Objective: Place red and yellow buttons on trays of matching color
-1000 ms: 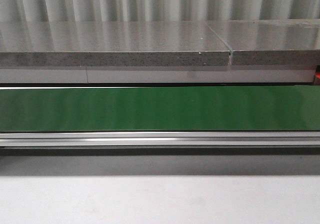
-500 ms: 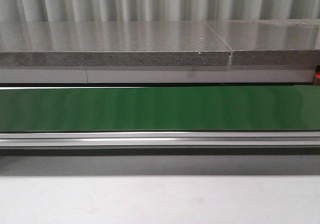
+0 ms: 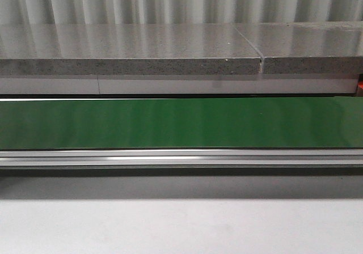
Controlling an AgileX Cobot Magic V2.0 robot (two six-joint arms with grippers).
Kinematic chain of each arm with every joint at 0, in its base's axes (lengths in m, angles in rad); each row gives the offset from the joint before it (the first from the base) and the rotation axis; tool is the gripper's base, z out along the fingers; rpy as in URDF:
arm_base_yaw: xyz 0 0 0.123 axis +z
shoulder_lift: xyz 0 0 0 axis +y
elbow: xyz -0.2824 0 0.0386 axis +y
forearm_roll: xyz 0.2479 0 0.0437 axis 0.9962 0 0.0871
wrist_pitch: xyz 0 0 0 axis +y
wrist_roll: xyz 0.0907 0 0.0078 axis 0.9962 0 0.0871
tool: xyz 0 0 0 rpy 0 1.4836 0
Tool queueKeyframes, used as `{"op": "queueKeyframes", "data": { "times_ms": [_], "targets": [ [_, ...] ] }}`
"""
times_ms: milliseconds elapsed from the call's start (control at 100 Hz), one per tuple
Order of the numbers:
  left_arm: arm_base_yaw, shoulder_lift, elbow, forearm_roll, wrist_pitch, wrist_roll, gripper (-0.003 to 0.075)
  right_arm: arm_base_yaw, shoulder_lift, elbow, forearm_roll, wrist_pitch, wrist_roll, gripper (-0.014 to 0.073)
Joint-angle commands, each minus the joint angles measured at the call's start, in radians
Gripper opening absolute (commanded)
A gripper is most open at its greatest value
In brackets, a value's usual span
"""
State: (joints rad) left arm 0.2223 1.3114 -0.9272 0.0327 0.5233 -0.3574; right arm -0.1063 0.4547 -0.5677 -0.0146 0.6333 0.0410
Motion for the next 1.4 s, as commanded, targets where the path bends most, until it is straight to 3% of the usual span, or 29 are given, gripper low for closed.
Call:
{"op": "queueKeyframes", "data": {
  "times_ms": [0,330,720,1390],
  "targets": [
    [0.004,0.061,-0.091,-0.011,-0.067,-0.01,0.0619,0.002,0.004,-0.026,-0.005,-0.078,-0.011,-0.012],
    [0.004,0.32,-0.27,-0.02,-0.058,-0.021,0.0619,0.002,0.004,-0.026,-0.005,-0.078,-0.011,-0.012],
    [0.004,0.496,-0.409,-0.033,-0.039,-0.032,0.0619,0.002,0.004,-0.026,-0.005,-0.077,-0.011,-0.012],
    [0.005,0.587,-0.436,-0.033,-0.04,-0.061,0.0608,0.002,0.004,-0.026,-0.005,-0.077,-0.011,-0.012]
  ]
}}
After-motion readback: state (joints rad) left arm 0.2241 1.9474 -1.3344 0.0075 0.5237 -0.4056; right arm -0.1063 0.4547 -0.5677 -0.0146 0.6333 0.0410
